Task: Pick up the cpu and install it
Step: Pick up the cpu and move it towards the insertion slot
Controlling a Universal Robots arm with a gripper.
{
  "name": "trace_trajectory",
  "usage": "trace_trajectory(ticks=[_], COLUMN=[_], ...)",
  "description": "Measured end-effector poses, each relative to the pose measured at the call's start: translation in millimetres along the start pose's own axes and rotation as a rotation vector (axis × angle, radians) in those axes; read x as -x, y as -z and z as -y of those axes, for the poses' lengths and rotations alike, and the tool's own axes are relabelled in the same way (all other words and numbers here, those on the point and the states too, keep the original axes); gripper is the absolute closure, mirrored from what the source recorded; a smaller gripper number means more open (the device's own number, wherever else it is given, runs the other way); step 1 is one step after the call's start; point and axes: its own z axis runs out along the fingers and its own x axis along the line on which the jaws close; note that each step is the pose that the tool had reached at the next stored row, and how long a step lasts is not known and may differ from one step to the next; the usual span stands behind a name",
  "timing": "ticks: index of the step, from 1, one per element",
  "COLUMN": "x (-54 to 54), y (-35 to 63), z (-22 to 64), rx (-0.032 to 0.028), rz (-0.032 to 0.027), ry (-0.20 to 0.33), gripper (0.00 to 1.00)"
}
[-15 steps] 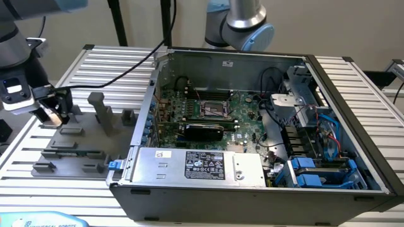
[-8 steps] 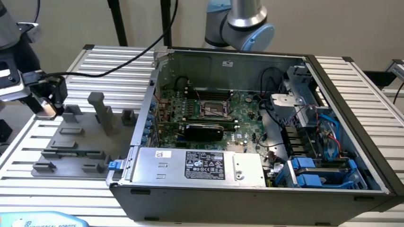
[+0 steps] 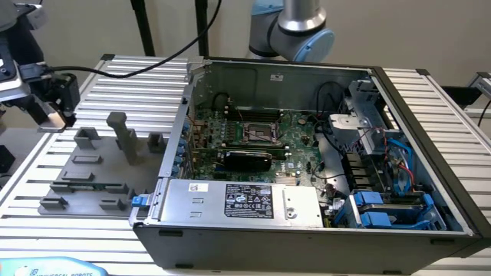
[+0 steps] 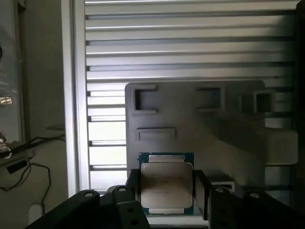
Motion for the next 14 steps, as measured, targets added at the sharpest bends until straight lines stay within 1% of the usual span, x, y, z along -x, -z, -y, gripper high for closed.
trace_trajectory(ticks=[4, 8, 11, 14], x=[16.7, 35.1, 48.6, 62.2], y=[18.1, 36.2, 47.5, 56.6], z=[-1.1, -2.2, -3.0, -3.7], rx=[0.001, 0.0033, 0.0058, 0.0095], rz=[-0.0002, -0.0003, -0.0005, -0.0008], ry=[0.0, 0.0, 0.0, 0.0], gripper=[0.45, 0.45, 0.45, 0.45])
